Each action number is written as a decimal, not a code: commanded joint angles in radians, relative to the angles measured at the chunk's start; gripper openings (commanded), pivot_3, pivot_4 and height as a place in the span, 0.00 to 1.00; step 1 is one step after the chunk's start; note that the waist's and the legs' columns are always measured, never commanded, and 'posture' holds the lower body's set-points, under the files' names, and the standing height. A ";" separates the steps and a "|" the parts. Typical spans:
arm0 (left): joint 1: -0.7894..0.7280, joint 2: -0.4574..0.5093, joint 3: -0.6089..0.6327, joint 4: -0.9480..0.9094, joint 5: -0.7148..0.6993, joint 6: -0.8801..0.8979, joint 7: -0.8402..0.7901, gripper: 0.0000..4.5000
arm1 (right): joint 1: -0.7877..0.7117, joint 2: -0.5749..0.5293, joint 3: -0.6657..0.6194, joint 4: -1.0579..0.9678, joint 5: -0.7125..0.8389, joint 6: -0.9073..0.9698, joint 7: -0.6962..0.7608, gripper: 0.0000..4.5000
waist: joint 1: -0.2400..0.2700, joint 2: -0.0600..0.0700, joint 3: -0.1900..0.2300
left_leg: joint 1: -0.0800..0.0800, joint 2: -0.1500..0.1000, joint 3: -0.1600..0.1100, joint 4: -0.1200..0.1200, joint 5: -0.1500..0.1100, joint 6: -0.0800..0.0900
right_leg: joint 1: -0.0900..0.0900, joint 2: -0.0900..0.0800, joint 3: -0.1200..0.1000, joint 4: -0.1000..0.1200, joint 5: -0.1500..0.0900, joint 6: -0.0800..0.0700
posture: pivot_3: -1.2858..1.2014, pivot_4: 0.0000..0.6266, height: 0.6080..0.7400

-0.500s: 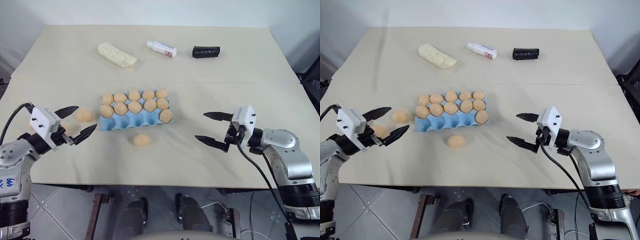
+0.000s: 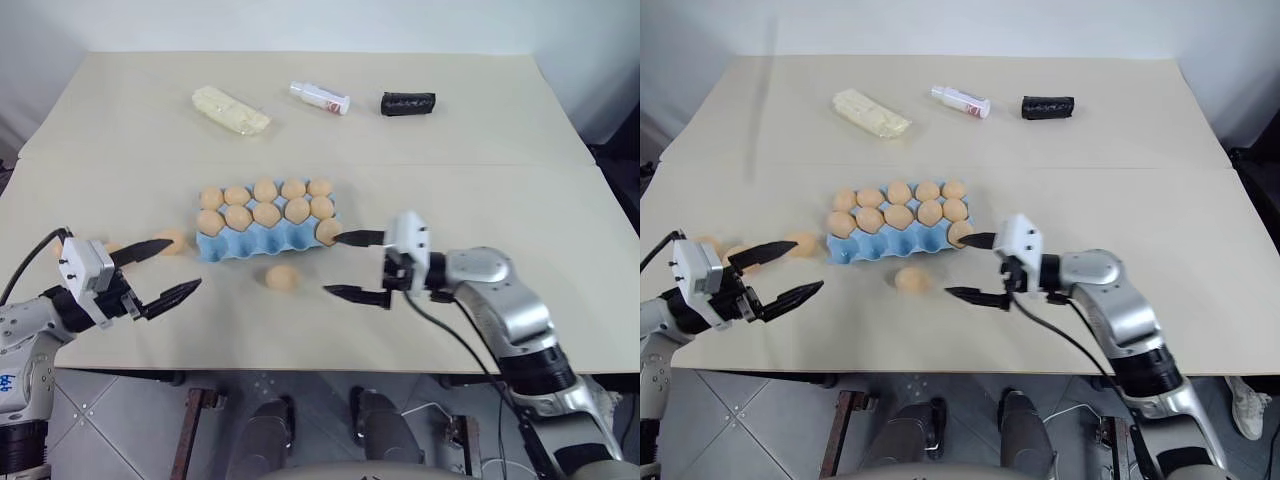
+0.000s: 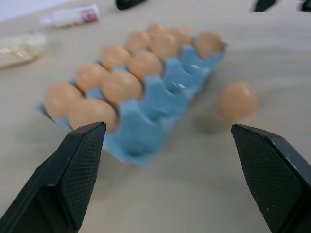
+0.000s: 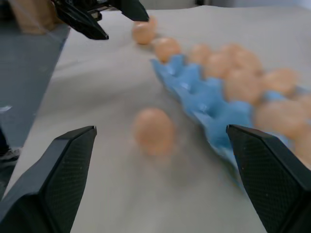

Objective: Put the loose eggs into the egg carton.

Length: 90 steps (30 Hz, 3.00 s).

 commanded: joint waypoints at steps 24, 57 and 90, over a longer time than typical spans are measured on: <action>0.118 -0.008 0.063 -0.074 0.005 -0.045 0.046 1.00 | -0.179 0.259 0.161 0.388 -0.192 -0.124 0.009 0.54 | -0.007 -0.005 -0.003 | 0.000 0.000 0.008 0.000 0.000 -0.001 | -0.009 0.000 0.000 0.012 -0.001 -0.002 | 0.52 0.24 1.00; 0.153 -0.106 0.094 -0.109 0.011 -0.039 0.193 1.00 | -0.204 0.128 -0.090 0.323 -0.098 -0.206 0.022 0.99 | -0.015 -0.007 -0.004 | -0.001 0.001 0.011 0.001 0.000 -0.001 | -0.010 0.000 0.000 0.013 -0.001 -0.002 | 0.52 0.24 1.00; -0.356 -0.157 -0.103 0.178 0.259 0.149 0.622 1.00 | 0.163 -0.069 -0.241 0.033 0.090 -0.280 0.091 0.99 | 0.026 -0.011 -0.008 | 0.001 0.016 0.022 0.014 -0.001 -0.001 | 0.003 0.001 -0.013 -0.001 0.014 -0.004 | 0.52 0.24 1.00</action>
